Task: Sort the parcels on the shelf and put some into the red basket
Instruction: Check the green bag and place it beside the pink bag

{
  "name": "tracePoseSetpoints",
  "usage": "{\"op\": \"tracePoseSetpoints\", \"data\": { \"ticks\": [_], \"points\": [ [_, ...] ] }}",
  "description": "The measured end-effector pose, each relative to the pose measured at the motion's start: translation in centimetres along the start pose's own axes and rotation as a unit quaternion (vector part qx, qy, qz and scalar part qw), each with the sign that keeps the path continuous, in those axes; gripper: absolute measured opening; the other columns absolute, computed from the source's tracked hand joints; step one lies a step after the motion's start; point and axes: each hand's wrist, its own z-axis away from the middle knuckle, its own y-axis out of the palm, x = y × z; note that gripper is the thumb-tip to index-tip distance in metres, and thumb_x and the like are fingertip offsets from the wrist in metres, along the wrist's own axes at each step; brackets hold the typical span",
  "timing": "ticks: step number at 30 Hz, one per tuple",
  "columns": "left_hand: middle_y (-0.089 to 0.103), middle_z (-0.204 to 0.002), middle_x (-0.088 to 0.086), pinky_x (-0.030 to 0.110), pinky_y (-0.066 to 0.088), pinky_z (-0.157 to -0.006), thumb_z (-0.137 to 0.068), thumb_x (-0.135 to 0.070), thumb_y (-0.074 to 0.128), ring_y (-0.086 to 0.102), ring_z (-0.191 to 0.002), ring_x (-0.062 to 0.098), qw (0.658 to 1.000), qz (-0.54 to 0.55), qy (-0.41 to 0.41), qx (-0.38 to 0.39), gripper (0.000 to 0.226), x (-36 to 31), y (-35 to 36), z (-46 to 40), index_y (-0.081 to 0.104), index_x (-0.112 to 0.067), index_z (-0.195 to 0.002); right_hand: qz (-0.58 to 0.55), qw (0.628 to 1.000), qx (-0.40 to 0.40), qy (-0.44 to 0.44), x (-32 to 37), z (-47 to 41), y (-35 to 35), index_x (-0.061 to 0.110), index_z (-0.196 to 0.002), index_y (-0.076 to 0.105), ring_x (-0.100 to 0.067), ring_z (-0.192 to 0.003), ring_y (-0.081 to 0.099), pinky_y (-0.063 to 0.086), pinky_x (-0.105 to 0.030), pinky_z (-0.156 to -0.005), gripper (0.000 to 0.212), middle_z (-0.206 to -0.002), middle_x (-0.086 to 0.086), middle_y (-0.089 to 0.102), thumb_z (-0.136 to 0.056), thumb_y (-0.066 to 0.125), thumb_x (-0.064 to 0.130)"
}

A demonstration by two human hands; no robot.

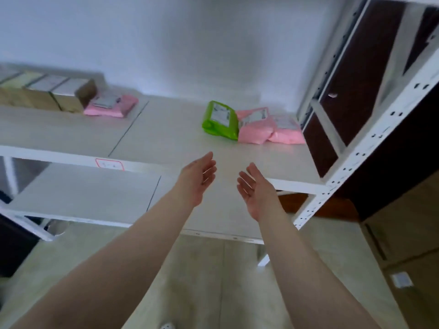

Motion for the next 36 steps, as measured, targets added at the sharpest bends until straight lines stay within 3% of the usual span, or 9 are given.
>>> {"op": "tracePoseSetpoints", "data": {
  "ticks": [6, 9, 13, 16, 20, 23, 29, 34, 36],
  "points": [
    [0.056, -0.088, 0.001, 0.027, 0.049, -0.079, -0.081, -0.034, 0.075, 0.056, -0.081, 0.015, 0.998, -0.056, -0.014, 0.001, 0.035, -7.9, -2.1, -6.4, 0.062, -0.017, -0.109, -0.002, 0.998, -0.058, -0.003, 0.5, -5.2, 9.6, 0.013, -0.100, 0.062, -0.017, -0.081, 0.059, 0.052, -0.028, -0.079, 0.028, -0.096, -0.005, 0.062, -0.087, 0.072, 0.035],
    [0.053, -0.088, 0.001, 0.034, 0.048, -0.093, -0.079, -0.036, 0.077, 0.053, -0.090, 0.019, 0.997, -0.078, -0.027, -0.007, 0.041, -9.4, -1.7, -9.3, 0.060, -0.017, -0.111, 0.002, 0.996, -0.088, 0.002, 0.9, -7.6, 11.8, 0.013, -0.090, 0.059, -0.017, -0.076, 0.057, 0.052, -0.027, -0.073, 0.029, -0.092, -0.006, 0.060, -0.084, 0.075, 0.036],
    [0.050, -0.087, 0.002, 0.036, 0.045, -0.094, -0.076, -0.038, 0.078, 0.050, -0.095, 0.023, 0.995, -0.089, -0.045, -0.026, 0.040, -10.2, -1.2, -13.7, 0.058, -0.016, -0.104, 0.003, 0.993, -0.115, 0.015, 1.2, -11.1, 13.8, 0.011, -0.090, 0.056, -0.017, -0.067, 0.052, 0.051, -0.028, -0.065, 0.032, -0.084, -0.007, 0.055, -0.083, 0.076, 0.035],
    [0.052, -0.111, 0.005, 0.035, 0.045, -0.094, -0.072, -0.045, 0.080, 0.051, -0.100, 0.024, 0.991, -0.110, -0.069, -0.040, 0.068, -10.6, -0.8, -17.2, 0.053, -0.016, -0.128, -0.002, 0.992, -0.123, 0.031, 1.6, -13.9, 14.9, 0.006, -0.103, 0.052, -0.019, -0.064, 0.050, 0.050, -0.028, -0.062, 0.043, -0.082, -0.009, 0.051, -0.084, 0.075, 0.037],
    [0.053, -0.125, 0.006, 0.029, 0.045, -0.081, -0.072, -0.048, 0.078, 0.053, -0.100, 0.023, 0.986, -0.140, -0.063, -0.059, 0.076, -11.1, 0.3, -21.7, 0.049, -0.015, -0.134, -0.011, 0.991, -0.123, 0.046, 1.9, -17.5, 15.8, 0.011, -0.099, 0.055, -0.017, -0.062, 0.049, 0.051, -0.028, -0.056, 0.031, -0.076, -0.008, 0.047, -0.089, 0.069, 0.037],
    [0.054, -0.132, 0.007, 0.039, 0.046, -0.094, -0.069, -0.052, 0.078, 0.055, -0.117, 0.030, 0.982, -0.166, -0.050, -0.080, 0.082, -11.5, 1.4, -25.0, 0.047, -0.016, -0.136, -0.032, 0.989, -0.137, 0.050, 1.9, -19.9, 16.2, 0.013, -0.106, 0.057, -0.016, -0.058, 0.049, 0.049, -0.019, -0.037, 0.024, -0.072, -0.007, 0.051, -0.093, 0.066, 0.031],
    [0.064, -0.113, 0.011, 0.050, 0.057, -0.084, -0.021, -0.068, 0.081, 0.067, -0.098, 0.033, 0.973, -0.212, -0.028, -0.083, 0.120, -7.6, 2.5, -35.1, 0.047, -0.012, -0.121, -0.060, 0.985, -0.156, 0.044, 2.3, -22.4, 16.8, 0.013, -0.113, 0.057, -0.018, -0.066, 0.057, 0.050, -0.021, -0.037, 0.021, -0.081, -0.009, 0.060, -0.096, 0.062, 0.024],
    [0.064, -0.105, 0.011, 0.047, 0.057, -0.084, -0.066, -0.029, 0.084, 0.067, -0.096, 0.030, 0.972, -0.229, -0.016, -0.039, 0.060, -10.6, 2.3, -31.5, 0.048, 0.000, -0.104, -0.064, 0.981, -0.186, 0.007, 1.5, -23.6, 17.5, 0.010, -0.133, 0.055, -0.020, -0.068, 0.061, 0.052, -0.023, -0.037, 0.041, -0.089, -0.011, 0.065, -0.095, 0.064, 0.019],
    [0.068, -0.106, 0.010, 0.046, 0.058, -0.083, -0.066, -0.030, 0.084, 0.069, -0.093, 0.029, 0.976, -0.215, -0.028, -0.017, 0.061, -11.2, 0.7, -31.7, 0.054, 0.000, -0.110, -0.054, 0.977, -0.207, -0.007, 1.0, -24.1, 17.9, 0.010, -0.130, 0.057, -0.023, -0.074, 0.065, 0.054, -0.025, -0.041, 0.043, -0.101, -0.013, 0.069, -0.090, 0.070, 0.021]
  ]
}}
